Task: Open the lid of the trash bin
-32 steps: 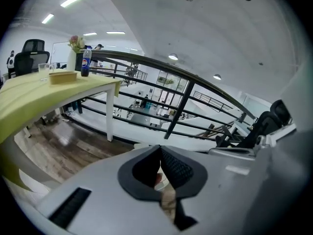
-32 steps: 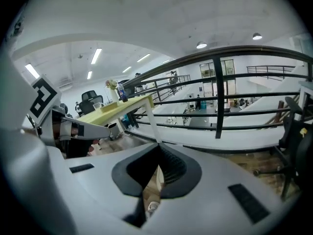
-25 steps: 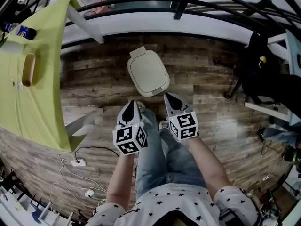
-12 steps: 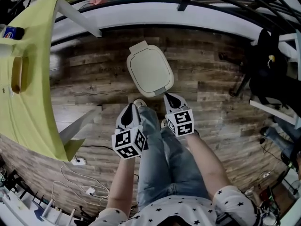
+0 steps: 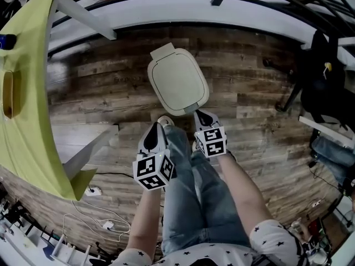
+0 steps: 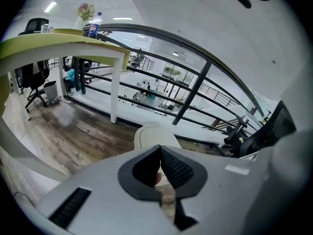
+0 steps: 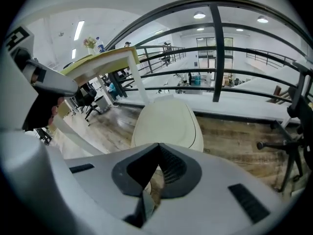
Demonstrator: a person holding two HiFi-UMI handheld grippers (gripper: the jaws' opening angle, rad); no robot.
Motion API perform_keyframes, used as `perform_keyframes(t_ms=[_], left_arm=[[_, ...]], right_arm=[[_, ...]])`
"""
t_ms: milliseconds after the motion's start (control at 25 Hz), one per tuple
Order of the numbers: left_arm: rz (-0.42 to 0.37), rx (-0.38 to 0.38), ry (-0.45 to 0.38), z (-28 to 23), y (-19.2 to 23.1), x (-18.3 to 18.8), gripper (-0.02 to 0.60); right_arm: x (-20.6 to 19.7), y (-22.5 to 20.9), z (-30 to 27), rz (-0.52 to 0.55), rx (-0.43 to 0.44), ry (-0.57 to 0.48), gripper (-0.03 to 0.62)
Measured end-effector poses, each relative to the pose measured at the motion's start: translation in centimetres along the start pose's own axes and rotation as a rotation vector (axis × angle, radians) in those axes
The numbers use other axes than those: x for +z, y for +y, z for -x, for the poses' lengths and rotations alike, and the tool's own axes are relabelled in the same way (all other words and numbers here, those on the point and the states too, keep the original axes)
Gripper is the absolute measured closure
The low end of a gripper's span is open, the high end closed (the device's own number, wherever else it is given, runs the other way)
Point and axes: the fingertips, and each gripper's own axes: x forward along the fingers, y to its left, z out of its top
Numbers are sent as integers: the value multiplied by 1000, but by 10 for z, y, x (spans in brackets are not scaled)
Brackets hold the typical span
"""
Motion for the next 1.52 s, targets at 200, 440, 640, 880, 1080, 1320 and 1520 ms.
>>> perform_keyframes(t_ms=[200,440,640,880,1080,1320,1520], left_arm=[[12,4,9,-11,10,-9,569],[32,17,10,-16,19,-11,569],[39,22,8,-16,23,-10,569],[56,23,9,-17,27,-12,569],[64,26,8,-15,27,-13,569],[67,29,3,-11,28,-11,569],[69,29,0,-8,27,-9,569]], right_arm=[[-20,0,-24,6,-1,45,600],[-33,-2,-42,12,-12,88,600],[-41,-2,-51,18,-15,132,600],[-48,-4,-57,30,-25,134,600],[-51,-4,-57,15,-19,159,600],[-51,-2,-57,78,-29,211,600],[-47,-1,-56,107,-37,220,600]])
